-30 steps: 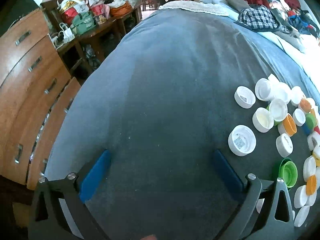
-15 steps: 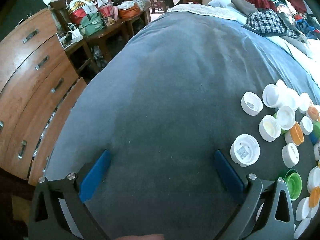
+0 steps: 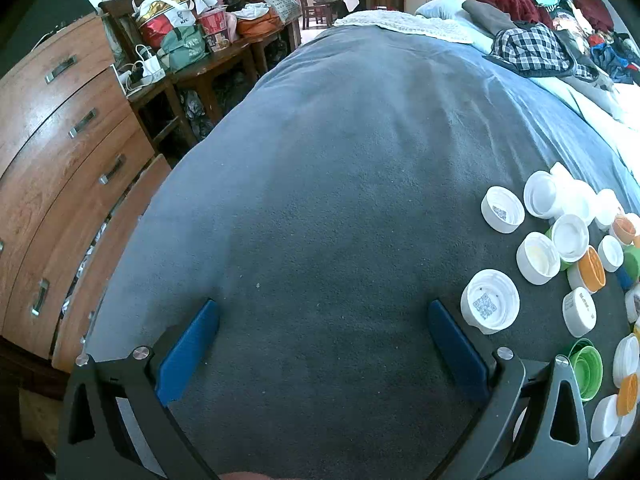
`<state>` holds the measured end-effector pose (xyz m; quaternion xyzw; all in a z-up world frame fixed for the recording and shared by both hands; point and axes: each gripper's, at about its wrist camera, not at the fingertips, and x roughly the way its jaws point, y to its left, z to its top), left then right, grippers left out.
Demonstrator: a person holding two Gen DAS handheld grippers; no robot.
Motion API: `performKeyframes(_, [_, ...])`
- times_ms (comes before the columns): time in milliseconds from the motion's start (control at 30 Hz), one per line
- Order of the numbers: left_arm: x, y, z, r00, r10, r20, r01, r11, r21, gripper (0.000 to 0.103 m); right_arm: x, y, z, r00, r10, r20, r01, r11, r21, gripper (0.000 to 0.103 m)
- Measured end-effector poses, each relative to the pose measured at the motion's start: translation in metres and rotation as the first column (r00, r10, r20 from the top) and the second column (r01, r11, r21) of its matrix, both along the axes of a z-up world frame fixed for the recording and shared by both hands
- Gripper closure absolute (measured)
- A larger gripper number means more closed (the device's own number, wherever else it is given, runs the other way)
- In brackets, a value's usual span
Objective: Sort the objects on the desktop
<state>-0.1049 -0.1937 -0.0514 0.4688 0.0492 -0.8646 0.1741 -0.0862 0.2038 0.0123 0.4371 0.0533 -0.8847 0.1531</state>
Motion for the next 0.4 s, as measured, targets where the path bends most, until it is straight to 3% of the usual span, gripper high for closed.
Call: performKeyframes(400, [0.0009, -0.0015, 0.0007, 1.000, -0.009, -0.019, 0.009, 1.000, 0.016, 0.001, 0.0000, -0.0001, 0.0000, 1.000, 0.000, 0.000, 0.000, 1.000, 0.000, 0.000])
